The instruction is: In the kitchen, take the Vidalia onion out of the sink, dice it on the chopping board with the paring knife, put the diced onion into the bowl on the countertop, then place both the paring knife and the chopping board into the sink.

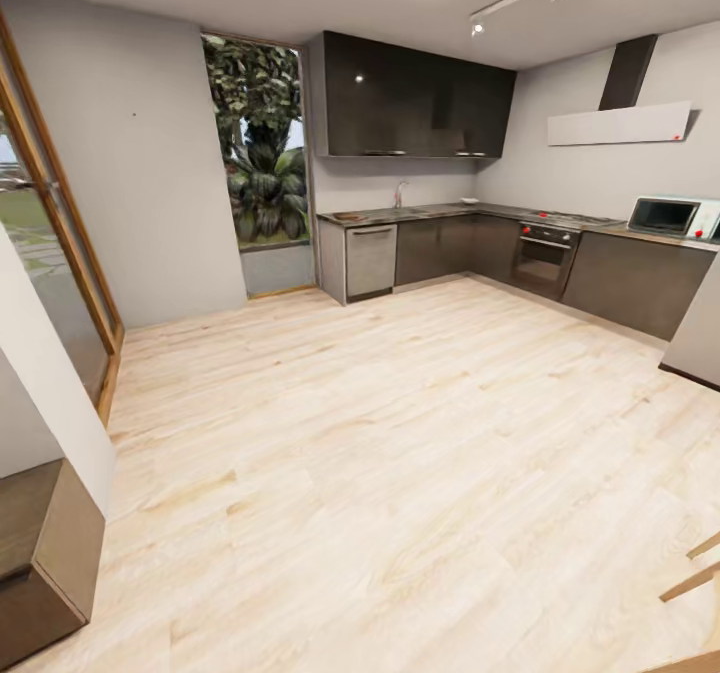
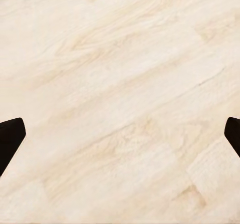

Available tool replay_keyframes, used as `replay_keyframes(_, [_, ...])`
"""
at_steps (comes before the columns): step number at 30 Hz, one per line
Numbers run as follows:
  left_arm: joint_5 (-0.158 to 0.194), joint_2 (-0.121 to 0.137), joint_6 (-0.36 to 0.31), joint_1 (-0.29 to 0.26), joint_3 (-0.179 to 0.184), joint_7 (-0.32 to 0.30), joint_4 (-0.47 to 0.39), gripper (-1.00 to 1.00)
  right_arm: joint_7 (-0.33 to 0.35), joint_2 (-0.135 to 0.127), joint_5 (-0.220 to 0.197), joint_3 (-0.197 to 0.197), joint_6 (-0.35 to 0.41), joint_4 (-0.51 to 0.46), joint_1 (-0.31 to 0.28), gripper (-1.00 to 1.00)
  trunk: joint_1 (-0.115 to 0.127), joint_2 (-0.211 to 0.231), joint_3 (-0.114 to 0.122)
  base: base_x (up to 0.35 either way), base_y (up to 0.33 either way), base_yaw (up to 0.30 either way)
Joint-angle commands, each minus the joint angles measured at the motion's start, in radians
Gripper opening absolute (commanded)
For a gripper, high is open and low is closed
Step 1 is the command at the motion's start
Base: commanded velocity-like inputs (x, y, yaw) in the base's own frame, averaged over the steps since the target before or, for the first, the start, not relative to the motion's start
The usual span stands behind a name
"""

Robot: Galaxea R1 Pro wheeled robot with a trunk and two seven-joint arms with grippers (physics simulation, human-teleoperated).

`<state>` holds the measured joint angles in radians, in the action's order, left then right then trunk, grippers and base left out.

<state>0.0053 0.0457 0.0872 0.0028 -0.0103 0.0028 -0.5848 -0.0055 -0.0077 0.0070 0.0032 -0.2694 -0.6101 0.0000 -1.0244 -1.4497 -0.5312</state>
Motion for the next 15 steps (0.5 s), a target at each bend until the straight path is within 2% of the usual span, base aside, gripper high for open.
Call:
replay_keyframes(1, [0.001, 0.0, 0.002, 0.0, 0.0, 0.0, -0.001, 1.0, -0.001, 0.0, 0.001, 0.0, -0.002, 0.0, 0.0, 1.0, -0.001, 0.0, -0.001, 0.285, 0.142, 0.0])
replay_keyframes(7, [0.0, 0.0, 0.002, 0.0, 0.0, 0.0, -0.001, 1.0, -0.001, 0.0, 0.001, 0.003, -0.002, 0.0, 0.0, 1.0, -0.001, 0.0, -0.001, 0.288, 0.109, 0.0])
replay_keyframes(15, [0.001, 0.002, 0.002, 0.0, 0.0, 0.0, -0.004, 1.0, 0.0, 0.001, 0.001, 0.005, -0.002, -0.001, 0.0, 1.0, -0.001, 0.0, -0.001, 0.308, 0.015, 0.0])
